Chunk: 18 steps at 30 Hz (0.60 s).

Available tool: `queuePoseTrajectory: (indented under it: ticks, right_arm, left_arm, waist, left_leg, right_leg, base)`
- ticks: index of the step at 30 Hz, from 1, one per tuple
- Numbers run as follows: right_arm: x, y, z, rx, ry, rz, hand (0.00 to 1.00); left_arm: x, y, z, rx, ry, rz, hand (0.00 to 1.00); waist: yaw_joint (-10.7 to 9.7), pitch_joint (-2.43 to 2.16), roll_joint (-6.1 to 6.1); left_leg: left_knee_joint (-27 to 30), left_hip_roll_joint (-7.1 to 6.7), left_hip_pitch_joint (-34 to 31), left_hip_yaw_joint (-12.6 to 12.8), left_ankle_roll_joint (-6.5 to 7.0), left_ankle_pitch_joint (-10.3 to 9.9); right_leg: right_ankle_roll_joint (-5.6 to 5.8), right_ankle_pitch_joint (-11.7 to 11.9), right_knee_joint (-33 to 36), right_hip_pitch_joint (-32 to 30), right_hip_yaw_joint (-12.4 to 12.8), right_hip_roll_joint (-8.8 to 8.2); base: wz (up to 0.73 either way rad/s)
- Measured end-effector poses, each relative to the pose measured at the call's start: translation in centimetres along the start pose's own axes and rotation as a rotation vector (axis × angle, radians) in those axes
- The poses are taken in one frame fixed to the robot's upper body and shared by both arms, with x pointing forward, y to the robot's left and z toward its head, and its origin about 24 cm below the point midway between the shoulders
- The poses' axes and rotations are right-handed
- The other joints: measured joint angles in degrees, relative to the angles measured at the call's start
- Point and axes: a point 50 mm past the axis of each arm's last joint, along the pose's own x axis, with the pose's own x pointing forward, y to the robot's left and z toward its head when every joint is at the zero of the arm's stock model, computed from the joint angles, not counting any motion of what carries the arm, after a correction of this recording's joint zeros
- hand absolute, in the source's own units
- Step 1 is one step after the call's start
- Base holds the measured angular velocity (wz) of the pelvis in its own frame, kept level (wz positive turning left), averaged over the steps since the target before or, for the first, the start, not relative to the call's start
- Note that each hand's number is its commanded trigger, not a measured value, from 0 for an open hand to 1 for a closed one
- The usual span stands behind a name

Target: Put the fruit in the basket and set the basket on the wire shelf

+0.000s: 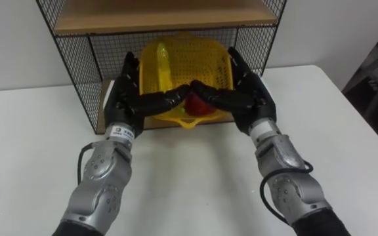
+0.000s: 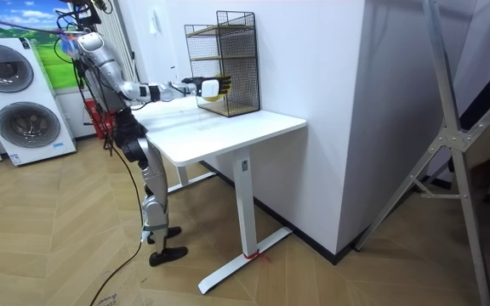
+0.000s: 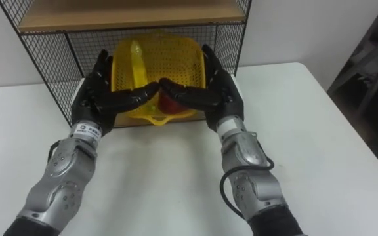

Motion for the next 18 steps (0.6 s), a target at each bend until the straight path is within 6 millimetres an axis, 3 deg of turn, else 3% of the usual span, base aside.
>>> queuePoseTrajectory:
  ticks: [18]
  right_arm:
    - [2.5,-1.1,-1.4,-0.036,0.211,-0.106,0.0]
  left_arm:
    - [1.9,0.2,-1.9,0.081,0.227,0.087,0.0]
  waist:
    - [-0.5,-0.25,0.64]
  left_leg:
    - [0.0,0.06,0.8,-0.4,-0.06,0.0]
  right_leg:
    - [-0.17,0.2,-0.7,1.4,-0.5,0.06]
  base:
    - [0.01]
